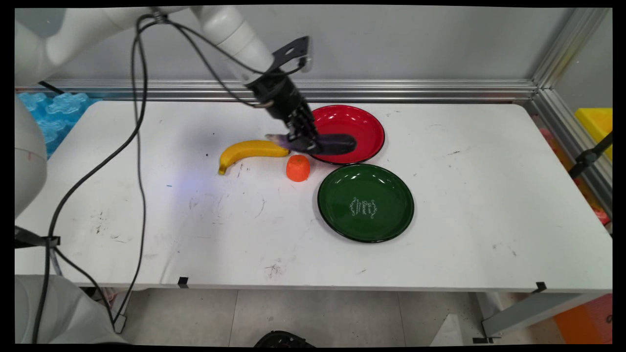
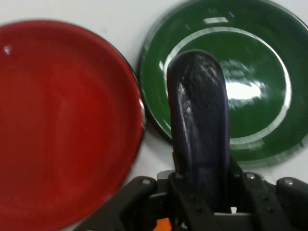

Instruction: Place the picked object on the table

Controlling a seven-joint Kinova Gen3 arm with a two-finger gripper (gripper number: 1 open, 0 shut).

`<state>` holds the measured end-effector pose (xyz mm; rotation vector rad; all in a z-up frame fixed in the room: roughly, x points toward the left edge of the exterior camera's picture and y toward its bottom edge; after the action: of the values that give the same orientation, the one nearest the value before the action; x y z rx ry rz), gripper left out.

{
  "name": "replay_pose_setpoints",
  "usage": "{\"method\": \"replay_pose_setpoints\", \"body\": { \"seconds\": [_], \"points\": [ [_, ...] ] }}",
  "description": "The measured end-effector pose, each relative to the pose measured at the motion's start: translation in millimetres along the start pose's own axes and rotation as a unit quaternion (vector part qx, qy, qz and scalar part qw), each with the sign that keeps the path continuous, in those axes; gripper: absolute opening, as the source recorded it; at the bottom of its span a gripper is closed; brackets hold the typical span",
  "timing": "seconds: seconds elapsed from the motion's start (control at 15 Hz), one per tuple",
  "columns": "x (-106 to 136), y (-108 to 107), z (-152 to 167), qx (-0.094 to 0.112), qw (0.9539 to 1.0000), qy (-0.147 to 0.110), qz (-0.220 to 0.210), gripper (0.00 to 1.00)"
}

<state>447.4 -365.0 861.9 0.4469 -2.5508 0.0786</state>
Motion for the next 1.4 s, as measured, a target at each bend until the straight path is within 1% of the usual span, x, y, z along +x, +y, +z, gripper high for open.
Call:
{"method": "replay_pose_setpoints", "body": {
  "seconds": [0.13, 0.27, 0.33, 0.67, 0.93, 1.13, 1.4],
  "points": [
    [-19, 13, -7, -0.006, 0.9999, -0.008, -0.001, 0.0],
    [-32, 21, -9, -0.01, 0.9998, -0.014, -0.005, 0.0],
    [-43, 26, -10, -0.012, 0.9997, -0.018, -0.008, 0.0],
    [-83, 42, -2, -0.021, 0.9993, -0.029, -0.013, 0.0],
    [-105, 49, 10, -0.028, 0.999, -0.032, -0.012, 0.0],
    [-114, 51, 22, -0.031, 0.9991, -0.029, -0.008, 0.0],
    [-120, 51, 37, -0.029, 0.9993, -0.024, -0.002, 0.0]
  ]
}}
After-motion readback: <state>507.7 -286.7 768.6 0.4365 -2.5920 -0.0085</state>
